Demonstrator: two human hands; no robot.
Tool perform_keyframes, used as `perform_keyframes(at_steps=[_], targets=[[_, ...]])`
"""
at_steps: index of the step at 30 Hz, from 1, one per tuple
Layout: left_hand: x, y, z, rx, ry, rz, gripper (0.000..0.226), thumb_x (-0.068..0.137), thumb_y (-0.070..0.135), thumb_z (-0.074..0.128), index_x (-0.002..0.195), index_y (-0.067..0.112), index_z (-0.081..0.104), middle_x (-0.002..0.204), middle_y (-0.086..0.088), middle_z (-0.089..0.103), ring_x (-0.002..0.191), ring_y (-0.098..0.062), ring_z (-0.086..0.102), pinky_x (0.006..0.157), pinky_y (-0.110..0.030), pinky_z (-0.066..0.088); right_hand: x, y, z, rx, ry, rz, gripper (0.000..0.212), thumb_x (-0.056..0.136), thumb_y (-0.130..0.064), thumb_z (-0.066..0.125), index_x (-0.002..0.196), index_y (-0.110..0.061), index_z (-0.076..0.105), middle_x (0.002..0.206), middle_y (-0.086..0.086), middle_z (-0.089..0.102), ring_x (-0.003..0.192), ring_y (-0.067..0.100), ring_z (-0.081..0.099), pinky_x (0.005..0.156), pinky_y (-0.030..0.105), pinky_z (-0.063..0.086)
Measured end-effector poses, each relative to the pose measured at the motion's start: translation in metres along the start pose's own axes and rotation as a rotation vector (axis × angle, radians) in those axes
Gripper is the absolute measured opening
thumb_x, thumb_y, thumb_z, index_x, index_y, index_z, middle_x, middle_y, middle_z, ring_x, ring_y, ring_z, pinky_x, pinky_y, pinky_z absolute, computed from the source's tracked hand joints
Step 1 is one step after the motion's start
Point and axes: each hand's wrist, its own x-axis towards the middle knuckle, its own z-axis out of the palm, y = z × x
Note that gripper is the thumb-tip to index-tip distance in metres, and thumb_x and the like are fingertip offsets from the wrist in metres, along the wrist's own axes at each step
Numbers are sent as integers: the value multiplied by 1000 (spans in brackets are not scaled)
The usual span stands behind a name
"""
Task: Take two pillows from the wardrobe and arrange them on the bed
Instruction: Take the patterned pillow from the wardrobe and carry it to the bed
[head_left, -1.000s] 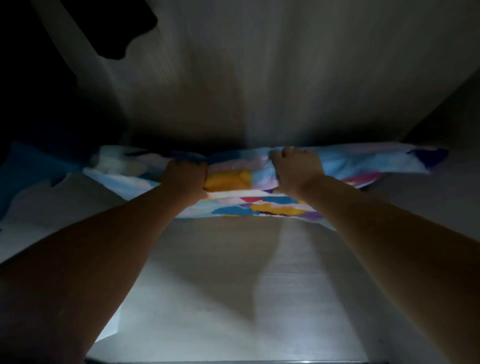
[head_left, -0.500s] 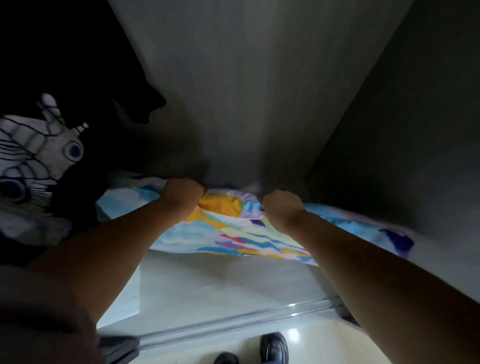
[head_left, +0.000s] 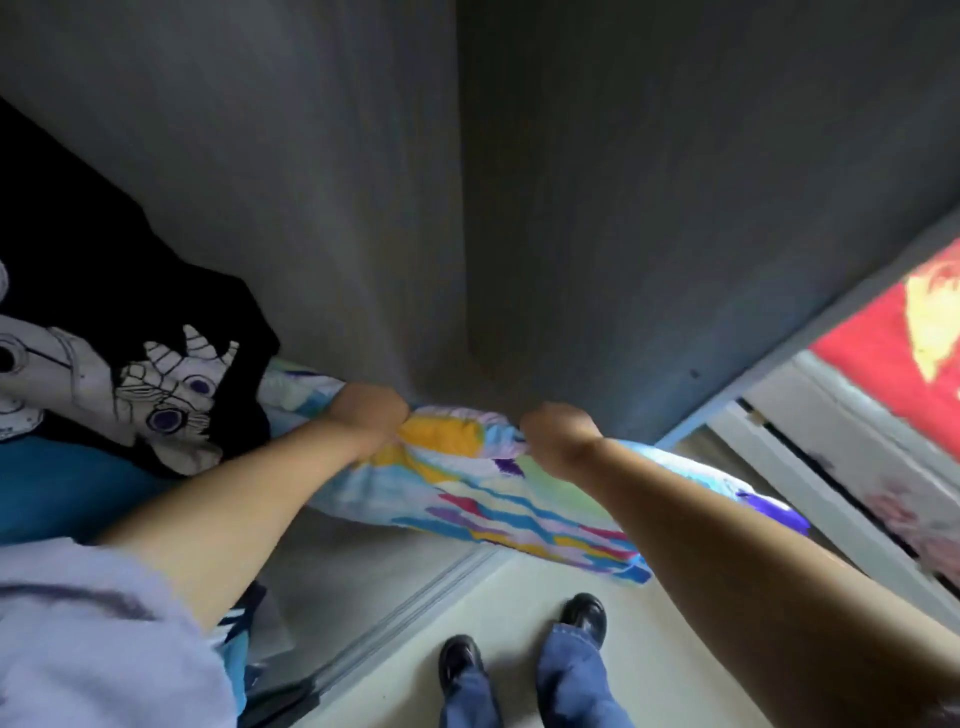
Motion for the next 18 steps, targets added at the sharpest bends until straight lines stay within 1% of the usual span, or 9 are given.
perform_keyframes(at_steps=[3, 6, 11, 14, 18], targets=[[-11, 53, -32, 22, 15, 102, 29, 86, 28, 58, 107, 11, 68, 114, -14, 69, 108, -33, 65, 84, -35, 53, -56, 43, -4, 8, 25, 124, 29, 93, -11, 45, 116, -7, 63, 122, 16, 64, 112, 35, 61, 89, 36, 50], [-9, 127, -59, 74, 23, 213, 29, 82, 32, 63, 103, 14, 69, 110, -10, 71, 104, -32, 67, 80, -35, 54, -109, 101, 8, -7, 27, 222, 28, 93, -14, 46, 114, -8, 63, 119, 15, 65, 108, 35, 63, 86, 35, 50], [-2, 255, -96, 103, 47, 316, 32, 85, 37, 60, 110, 19, 66, 116, -7, 69, 109, -30, 65, 85, -34, 52, -194, 198, 27, -21, -51, 360, 27, 91, -14, 49, 112, -11, 66, 117, 11, 67, 107, 32, 63, 88, 34, 49], [-2, 333, -123, 122, 67, 359, 33, 87, 37, 58, 114, 19, 65, 118, -8, 68, 111, -30, 64, 86, -36, 51, -248, 257, 39, -8, -65, 429, 28, 89, -12, 49, 110, -12, 66, 115, 10, 67, 106, 31, 63, 85, 34, 50], [-5, 445, -165, 122, 71, 415, 33, 87, 36, 58, 113, 17, 66, 119, -8, 68, 112, -30, 63, 88, -35, 51, -327, 338, 52, -31, -93, 546, 29, 91, -13, 47, 113, -14, 65, 119, 8, 65, 108, 29, 63, 84, 33, 49]])
